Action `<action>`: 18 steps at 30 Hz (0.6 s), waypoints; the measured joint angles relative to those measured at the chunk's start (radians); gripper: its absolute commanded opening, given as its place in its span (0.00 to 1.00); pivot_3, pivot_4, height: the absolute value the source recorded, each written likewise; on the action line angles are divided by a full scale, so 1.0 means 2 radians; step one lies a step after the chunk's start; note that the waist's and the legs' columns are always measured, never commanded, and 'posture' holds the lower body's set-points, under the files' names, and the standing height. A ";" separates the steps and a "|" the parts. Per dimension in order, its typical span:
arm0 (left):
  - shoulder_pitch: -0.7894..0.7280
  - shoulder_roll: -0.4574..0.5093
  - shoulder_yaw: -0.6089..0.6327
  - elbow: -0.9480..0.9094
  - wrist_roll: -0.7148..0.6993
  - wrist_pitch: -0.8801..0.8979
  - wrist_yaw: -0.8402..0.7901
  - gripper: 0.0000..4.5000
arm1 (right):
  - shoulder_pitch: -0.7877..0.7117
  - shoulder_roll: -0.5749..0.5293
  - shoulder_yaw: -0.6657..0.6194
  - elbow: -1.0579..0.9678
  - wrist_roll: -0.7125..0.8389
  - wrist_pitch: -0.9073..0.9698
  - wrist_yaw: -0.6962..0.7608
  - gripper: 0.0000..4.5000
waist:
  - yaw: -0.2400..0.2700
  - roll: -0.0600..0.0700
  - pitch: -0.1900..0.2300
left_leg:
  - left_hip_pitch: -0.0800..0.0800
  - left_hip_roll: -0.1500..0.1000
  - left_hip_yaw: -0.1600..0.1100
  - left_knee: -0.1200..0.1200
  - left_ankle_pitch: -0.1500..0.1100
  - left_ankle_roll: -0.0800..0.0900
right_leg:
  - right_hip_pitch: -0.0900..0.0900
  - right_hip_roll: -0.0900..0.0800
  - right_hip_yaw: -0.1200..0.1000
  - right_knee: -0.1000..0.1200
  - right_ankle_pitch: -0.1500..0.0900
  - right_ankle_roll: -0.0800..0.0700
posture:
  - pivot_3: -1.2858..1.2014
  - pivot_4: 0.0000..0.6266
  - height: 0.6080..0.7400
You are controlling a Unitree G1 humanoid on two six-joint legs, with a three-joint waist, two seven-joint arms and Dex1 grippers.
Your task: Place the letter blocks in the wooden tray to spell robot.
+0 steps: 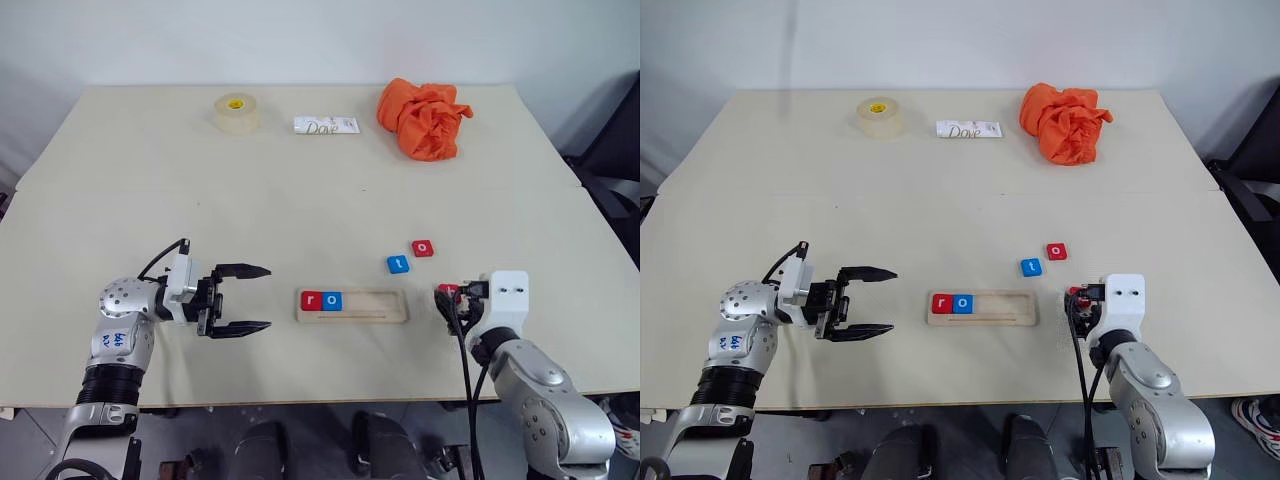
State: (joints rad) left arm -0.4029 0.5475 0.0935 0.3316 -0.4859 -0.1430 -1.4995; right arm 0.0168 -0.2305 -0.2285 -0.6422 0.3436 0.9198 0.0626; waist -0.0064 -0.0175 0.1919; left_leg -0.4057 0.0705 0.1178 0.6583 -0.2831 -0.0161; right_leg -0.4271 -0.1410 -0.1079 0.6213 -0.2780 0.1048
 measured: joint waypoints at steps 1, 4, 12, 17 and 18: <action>0.000 0.000 0.000 0.000 0.000 0.000 0.000 1.00 | 0.000 -0.001 0.000 0.000 0.000 -0.001 0.004 0.92 | 0.000 0.000 0.000 | 0.000 0.000 0.000 0.000 0.000 0.000 | 0.000 0.000 0.000 0.000 0.000 0.000 | 0.52 0.24 1.00; 0.001 -0.001 0.000 -0.001 0.000 0.001 0.000 1.00 | -0.002 -0.024 0.000 0.000 0.004 -0.003 0.028 0.99 | 0.000 0.000 0.000 | 0.000 0.000 0.000 0.000 0.000 0.000 | 0.000 0.000 0.000 0.000 0.000 0.000 | 0.52 0.24 1.00; 0.001 -0.004 0.000 -0.002 0.000 0.001 0.000 1.00 | -0.036 -0.207 0.003 0.051 0.023 -0.064 0.209 0.99 | 0.001 0.000 0.000 | 0.000 0.000 0.000 0.001 0.000 0.000 | 0.000 0.000 0.001 0.000 0.000 0.000 | 0.52 0.24 1.00; 0.006 -0.008 0.001 -0.005 0.000 0.000 0.000 1.00 | -0.097 -0.331 0.048 0.169 0.014 -0.156 0.383 0.99 | 0.001 0.000 0.000 | 0.000 0.000 0.000 0.001 0.000 0.000 | 0.000 0.001 0.001 0.000 0.000 0.000 | 0.52 0.24 1.00; 0.008 -0.009 0.001 -0.006 0.000 0.000 0.000 1.00 | -0.108 -0.343 0.060 0.192 0.009 -0.173 0.408 0.99 | 0.001 0.000 0.000 | 0.000 0.000 0.000 0.001 0.000 0.000 | 0.000 0.001 0.001 0.000 0.000 0.000 | 0.52 0.24 1.00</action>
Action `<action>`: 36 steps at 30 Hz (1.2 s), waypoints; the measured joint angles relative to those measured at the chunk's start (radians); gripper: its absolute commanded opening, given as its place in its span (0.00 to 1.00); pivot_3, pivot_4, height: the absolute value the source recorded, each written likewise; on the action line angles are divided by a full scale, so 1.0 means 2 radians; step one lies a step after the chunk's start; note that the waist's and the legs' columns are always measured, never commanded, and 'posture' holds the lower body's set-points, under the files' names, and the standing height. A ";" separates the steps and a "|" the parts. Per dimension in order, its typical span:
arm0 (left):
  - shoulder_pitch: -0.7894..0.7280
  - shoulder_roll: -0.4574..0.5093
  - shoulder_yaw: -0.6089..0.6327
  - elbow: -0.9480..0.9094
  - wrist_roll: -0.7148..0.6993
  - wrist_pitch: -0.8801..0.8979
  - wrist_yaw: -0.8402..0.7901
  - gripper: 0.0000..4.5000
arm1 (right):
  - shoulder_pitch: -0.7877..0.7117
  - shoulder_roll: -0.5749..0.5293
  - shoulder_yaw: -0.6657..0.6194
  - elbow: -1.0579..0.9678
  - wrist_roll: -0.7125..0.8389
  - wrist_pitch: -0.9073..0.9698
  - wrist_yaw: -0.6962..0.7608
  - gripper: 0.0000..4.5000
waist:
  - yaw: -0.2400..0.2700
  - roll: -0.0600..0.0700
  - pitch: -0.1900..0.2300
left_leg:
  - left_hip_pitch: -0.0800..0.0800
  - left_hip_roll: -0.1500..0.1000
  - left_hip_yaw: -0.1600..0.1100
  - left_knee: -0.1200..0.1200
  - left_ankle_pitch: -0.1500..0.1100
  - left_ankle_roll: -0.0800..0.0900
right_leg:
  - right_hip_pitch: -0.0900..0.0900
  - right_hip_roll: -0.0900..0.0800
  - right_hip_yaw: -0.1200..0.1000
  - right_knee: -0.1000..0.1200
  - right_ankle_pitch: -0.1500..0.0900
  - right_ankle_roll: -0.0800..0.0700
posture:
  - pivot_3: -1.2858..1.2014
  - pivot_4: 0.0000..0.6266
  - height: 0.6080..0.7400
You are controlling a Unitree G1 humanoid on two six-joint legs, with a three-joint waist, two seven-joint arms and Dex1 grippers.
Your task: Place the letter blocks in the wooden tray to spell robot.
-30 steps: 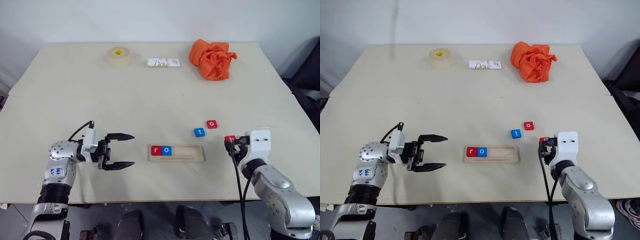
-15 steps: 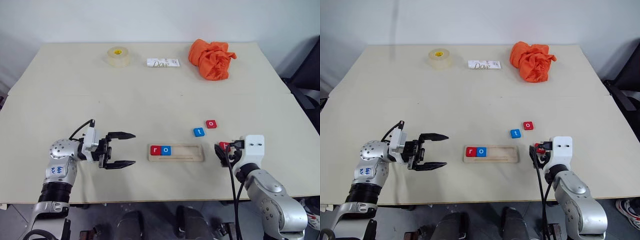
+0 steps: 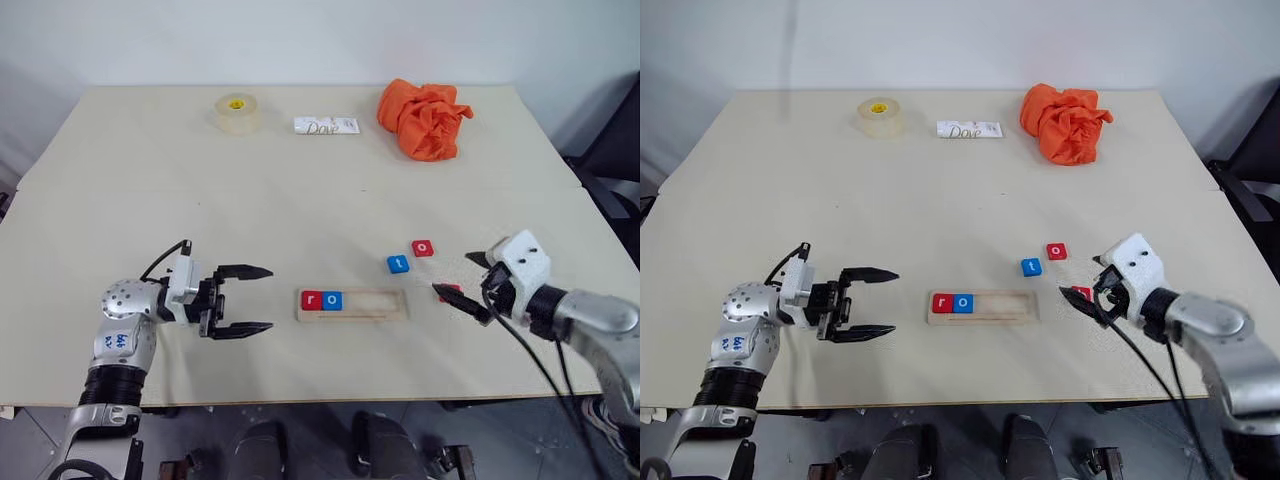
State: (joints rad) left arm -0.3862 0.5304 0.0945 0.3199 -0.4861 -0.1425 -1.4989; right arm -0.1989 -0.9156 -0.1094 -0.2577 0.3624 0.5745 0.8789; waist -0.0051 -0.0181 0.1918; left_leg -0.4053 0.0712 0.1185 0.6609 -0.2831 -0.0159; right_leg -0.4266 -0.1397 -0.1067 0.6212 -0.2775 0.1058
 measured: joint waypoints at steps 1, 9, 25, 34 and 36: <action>0.003 0.000 0.001 -0.001 0.000 0.000 0.001 1.00 | -0.015 -0.011 0.018 0.031 -0.010 -0.024 0.030 0.99 | 0.000 0.000 0.000 | 0.000 0.000 0.000 0.000 0.000 0.000 | 0.000 0.000 0.000 0.000 0.000 0.000 | 0.52 0.24 1.00; 0.040 -0.001 0.008 -0.039 0.000 0.000 0.021 1.00 | -0.101 -0.036 0.115 0.198 -0.089 -0.149 0.159 0.99 | 0.000 0.000 0.000 | 0.000 0.000 0.001 0.002 0.000 0.000 | 0.000 0.000 0.000 0.000 0.000 0.000 | 0.52 0.24 1.00; 0.051 0.000 0.013 -0.053 -0.001 0.000 0.034 1.00 | -0.124 -0.014 0.101 0.170 -0.090 -0.104 0.161 0.33 | 0.000 0.000 0.000 | 0.000 0.001 0.001 0.002 0.001 -0.001 | 0.000 0.000 0.000 0.000 0.002 0.000 | 0.52 0.24 1.00; 0.039 0.000 0.013 -0.037 -0.001 -0.001 0.028 1.00 | -0.164 -0.023 0.116 -0.012 -0.048 0.070 0.145 0.33 | 0.000 0.000 0.000 | 0.000 0.002 0.001 0.002 0.000 -0.001 | 0.000 0.001 0.000 0.000 0.002 -0.001 | 0.52 0.24 1.00; 0.036 0.000 0.013 -0.034 -0.001 -0.002 0.028 1.00 | -0.182 -0.002 0.142 -0.018 -0.050 0.087 0.134 0.33 | 0.000 0.000 0.000 | 0.000 0.002 0.001 0.003 0.000 -0.001 | 0.000 0.001 0.000 0.000 0.002 -0.001 | 0.52 0.24 1.00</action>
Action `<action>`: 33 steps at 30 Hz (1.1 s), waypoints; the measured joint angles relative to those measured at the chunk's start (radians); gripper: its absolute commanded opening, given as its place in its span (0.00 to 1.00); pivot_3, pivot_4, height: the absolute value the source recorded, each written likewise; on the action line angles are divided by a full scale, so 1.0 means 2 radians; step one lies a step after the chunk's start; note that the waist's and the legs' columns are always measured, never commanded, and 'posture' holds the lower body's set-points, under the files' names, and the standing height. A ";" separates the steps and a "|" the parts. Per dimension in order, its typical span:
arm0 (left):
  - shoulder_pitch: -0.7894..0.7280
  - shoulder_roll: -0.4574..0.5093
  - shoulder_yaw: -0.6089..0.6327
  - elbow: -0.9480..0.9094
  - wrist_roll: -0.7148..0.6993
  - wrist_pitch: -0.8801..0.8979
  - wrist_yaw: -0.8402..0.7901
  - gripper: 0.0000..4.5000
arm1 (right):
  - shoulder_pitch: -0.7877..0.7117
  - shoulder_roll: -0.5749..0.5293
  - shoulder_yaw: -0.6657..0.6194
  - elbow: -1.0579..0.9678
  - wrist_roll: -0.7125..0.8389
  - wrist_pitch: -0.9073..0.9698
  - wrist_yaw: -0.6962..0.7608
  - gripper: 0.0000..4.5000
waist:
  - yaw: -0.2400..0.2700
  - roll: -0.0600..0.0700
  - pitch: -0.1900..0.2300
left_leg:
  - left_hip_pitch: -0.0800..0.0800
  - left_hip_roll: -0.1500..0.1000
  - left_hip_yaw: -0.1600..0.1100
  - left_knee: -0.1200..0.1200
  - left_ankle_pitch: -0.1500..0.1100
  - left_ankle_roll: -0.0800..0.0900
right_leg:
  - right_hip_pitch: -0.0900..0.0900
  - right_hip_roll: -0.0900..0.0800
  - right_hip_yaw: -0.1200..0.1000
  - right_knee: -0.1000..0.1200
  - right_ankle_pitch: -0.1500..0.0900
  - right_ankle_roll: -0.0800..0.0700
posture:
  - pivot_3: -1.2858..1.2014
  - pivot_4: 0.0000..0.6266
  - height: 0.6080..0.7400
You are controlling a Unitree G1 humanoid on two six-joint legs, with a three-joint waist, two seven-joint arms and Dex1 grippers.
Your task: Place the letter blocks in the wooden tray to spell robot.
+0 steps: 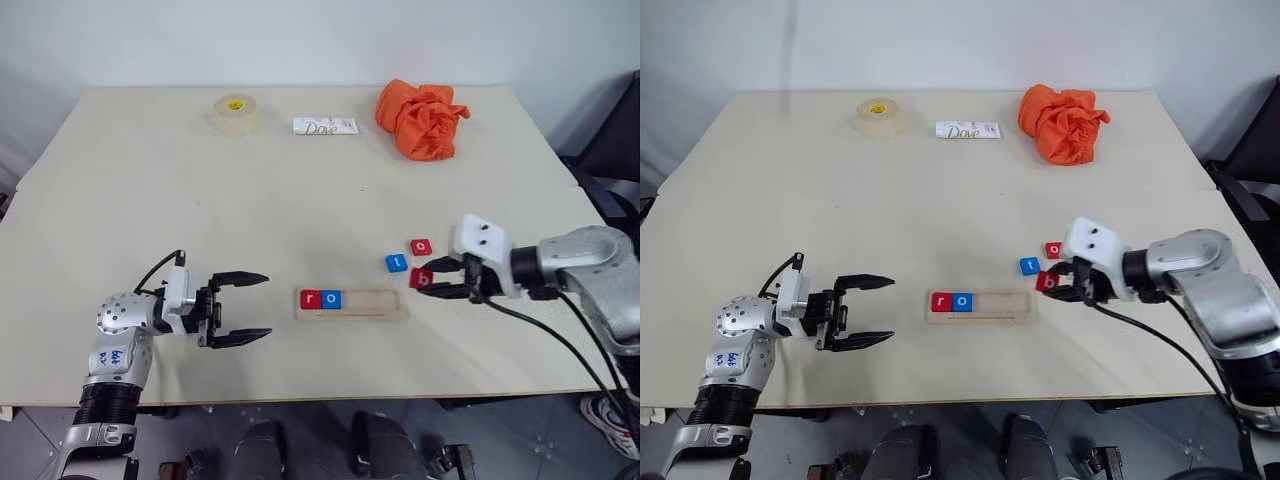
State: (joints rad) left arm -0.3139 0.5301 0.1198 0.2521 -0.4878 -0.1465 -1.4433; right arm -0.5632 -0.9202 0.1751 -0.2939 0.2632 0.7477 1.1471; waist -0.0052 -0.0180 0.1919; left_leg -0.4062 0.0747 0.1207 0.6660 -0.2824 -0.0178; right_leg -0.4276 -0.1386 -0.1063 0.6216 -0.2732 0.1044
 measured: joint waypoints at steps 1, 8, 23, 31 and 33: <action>-0.001 0.000 0.000 0.001 0.000 -0.001 0.000 1.00 | -0.014 0.010 0.021 0.000 -0.008 0.007 -0.005 0.33 | 0.000 0.000 0.000 | 0.000 0.000 0.000 0.000 0.000 0.000 | 0.000 0.000 0.000 0.000 0.000 0.000 | 0.52 0.24 1.00; 0.003 0.001 0.002 -0.004 0.000 -0.004 0.004 1.00 | -0.093 0.076 0.125 0.015 -0.046 0.029 -0.017 0.33 | -0.001 0.000 0.000 | 0.000 0.001 0.001 0.000 0.000 0.000 | -0.001 0.001 0.000 0.000 0.000 0.000 | 0.52 0.24 1.00; 0.037 0.013 0.019 -0.033 -0.008 0.000 0.019 1.00 | -0.115 0.110 0.177 0.028 -0.065 0.066 -0.027 0.33 | 0.000 0.000 0.000 | 0.000 0.003 0.001 0.000 -0.001 -0.002 | -0.001 0.003 0.000 0.000 -0.001 -0.002 | 0.52 0.24 1.00; 0.040 0.013 0.019 -0.039 -0.009 0.001 0.024 1.00 | -0.115 0.113 0.186 0.033 -0.076 0.063 -0.033 0.33 | -0.001 0.000 0.000 | 0.000 0.003 0.001 0.000 -0.001 -0.002 | -0.001 0.003 0.000 0.000 -0.001 -0.002 | 0.52 0.24 1.00; 0.040 0.014 0.019 -0.039 -0.009 0.001 0.025 1.00 | -0.115 0.114 0.186 0.034 -0.077 0.063 -0.035 0.33 | -0.001 0.000 0.000 | 0.000 0.003 0.001 0.000 -0.001 -0.002 | -0.001 0.003 0.000 0.000 -0.001 -0.002 | 0.52 0.24 1.00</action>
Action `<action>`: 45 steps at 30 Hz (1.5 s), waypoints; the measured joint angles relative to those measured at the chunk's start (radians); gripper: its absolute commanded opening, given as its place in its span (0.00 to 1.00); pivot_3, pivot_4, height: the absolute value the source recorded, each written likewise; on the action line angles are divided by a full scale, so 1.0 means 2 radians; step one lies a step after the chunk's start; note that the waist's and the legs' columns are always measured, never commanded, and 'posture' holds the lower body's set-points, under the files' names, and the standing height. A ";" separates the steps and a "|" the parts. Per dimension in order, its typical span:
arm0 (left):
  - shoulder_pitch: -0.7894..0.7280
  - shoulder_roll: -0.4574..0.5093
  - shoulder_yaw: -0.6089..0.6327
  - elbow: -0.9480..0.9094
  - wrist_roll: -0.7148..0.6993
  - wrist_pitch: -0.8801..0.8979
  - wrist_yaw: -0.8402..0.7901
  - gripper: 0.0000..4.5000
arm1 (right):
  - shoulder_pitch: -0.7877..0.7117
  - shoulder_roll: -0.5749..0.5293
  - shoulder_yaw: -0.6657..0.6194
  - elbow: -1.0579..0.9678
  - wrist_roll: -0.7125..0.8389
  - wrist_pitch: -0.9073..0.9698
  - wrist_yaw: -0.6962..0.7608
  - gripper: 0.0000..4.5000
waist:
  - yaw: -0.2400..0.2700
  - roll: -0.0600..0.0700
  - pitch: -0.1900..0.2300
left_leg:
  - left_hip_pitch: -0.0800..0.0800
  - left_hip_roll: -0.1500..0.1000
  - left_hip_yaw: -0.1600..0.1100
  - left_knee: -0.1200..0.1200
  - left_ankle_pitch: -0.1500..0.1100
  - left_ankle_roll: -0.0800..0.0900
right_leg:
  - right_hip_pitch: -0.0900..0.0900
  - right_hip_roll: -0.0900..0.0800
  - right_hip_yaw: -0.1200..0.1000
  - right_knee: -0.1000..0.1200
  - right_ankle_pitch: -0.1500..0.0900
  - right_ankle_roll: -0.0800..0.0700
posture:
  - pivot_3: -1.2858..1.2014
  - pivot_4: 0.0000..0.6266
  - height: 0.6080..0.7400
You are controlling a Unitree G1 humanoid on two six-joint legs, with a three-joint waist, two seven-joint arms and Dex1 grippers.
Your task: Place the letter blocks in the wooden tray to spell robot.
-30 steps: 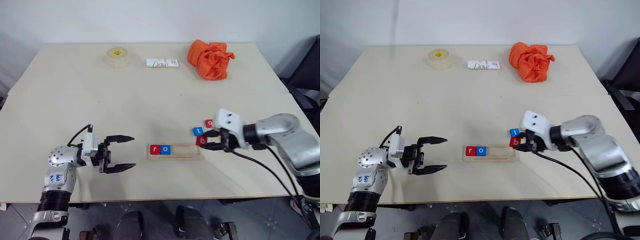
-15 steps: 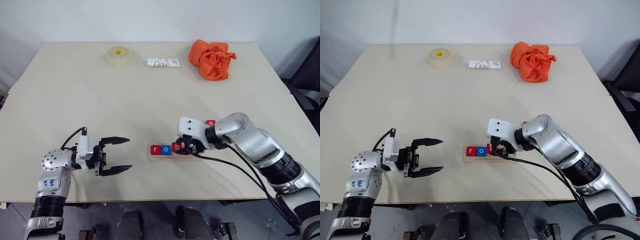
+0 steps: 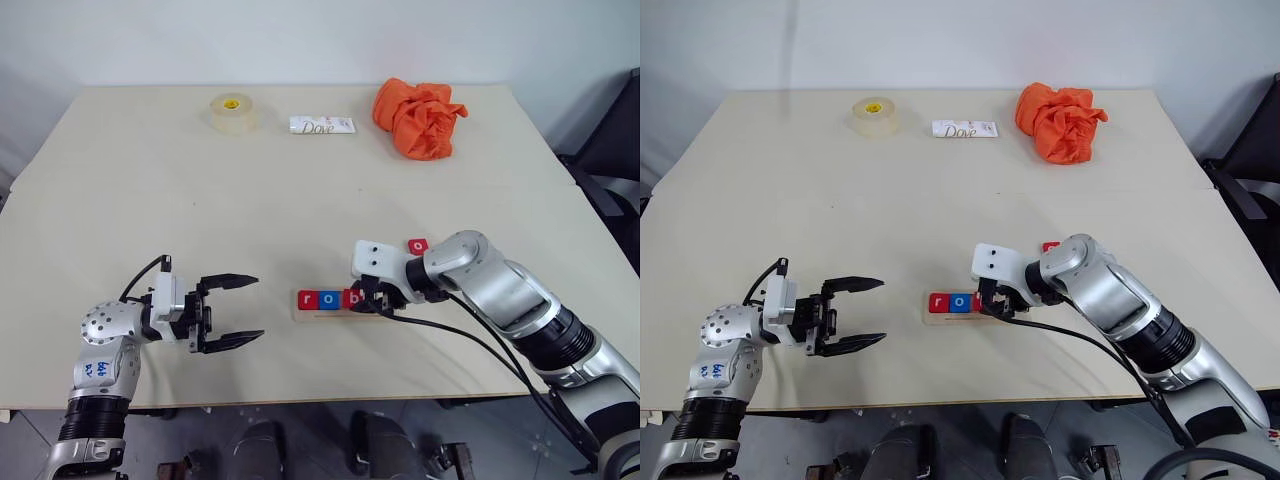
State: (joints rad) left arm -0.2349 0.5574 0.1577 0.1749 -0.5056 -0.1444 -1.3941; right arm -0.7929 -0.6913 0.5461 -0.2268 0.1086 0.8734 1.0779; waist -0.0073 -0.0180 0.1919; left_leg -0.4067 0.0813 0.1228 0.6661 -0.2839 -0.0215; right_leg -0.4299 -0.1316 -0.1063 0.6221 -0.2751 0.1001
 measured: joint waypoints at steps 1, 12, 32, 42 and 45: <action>0.000 0.000 0.000 0.000 0.000 0.000 0.000 1.00 | 0.000 0.001 0.000 0.001 -0.001 0.000 0.000 0.33 | 0.000 0.000 0.000 | 0.000 0.000 0.000 0.000 0.000 0.000 | 0.000 0.000 0.000 0.000 0.000 0.000 | 0.52 0.24 1.00; 0.000 0.000 0.000 0.000 0.000 0.000 0.002 1.00 | 0.000 0.008 0.002 0.002 -0.005 0.000 0.000 0.70 | 0.000 0.000 0.000 | 0.000 0.000 0.000 0.000 0.000 0.000 | 0.000 0.000 0.000 0.000 0.000 0.000 | 0.52 0.24 1.00; -0.011 -0.001 -0.003 0.008 0.000 -0.002 -0.003 1.00 | 0.172 -0.011 -0.203 -0.068 0.096 -0.041 -0.008 1.00 | 0.005 -0.001 0.000 | 0.000 0.000 0.000 0.000 0.000 0.000 | 0.001 0.000 0.000 -0.001 0.000 0.000 | 0.52 0.24 1.00; -0.021 -0.004 -0.006 0.022 0.000 -0.004 -0.003 1.00 | 0.350 0.018 -0.421 -0.047 0.133 -0.122 -0.108 1.00 | 0.001 -0.001 -0.001 | 0.001 0.001 0.000 0.000 0.000 -0.001 | 0.001 0.001 0.000 0.001 0.000 0.000 | 0.52 0.24 1.00; -0.031 -0.004 -0.007 0.038 0.000 -0.004 -0.009 1.00 | 0.371 0.020 -0.443 -0.047 0.138 -0.124 -0.129 1.00 | 0.003 -0.001 -0.001 | 0.001 0.001 -0.001 0.000 0.000 -0.001 | 0.001 0.001 0.000 0.001 0.000 0.000 | 0.52 0.24 1.00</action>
State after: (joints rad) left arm -0.2977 0.5491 0.1442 0.2503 -0.5065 -0.1526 -1.4112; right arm -0.0506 -0.6511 -0.3404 -0.3216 0.3837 0.6246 0.8193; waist -0.0019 -0.0197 0.1908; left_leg -0.4039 0.0827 0.1215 0.6655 -0.2832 -0.0235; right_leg -0.4280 -0.1294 -0.1062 0.6238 -0.2752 0.0996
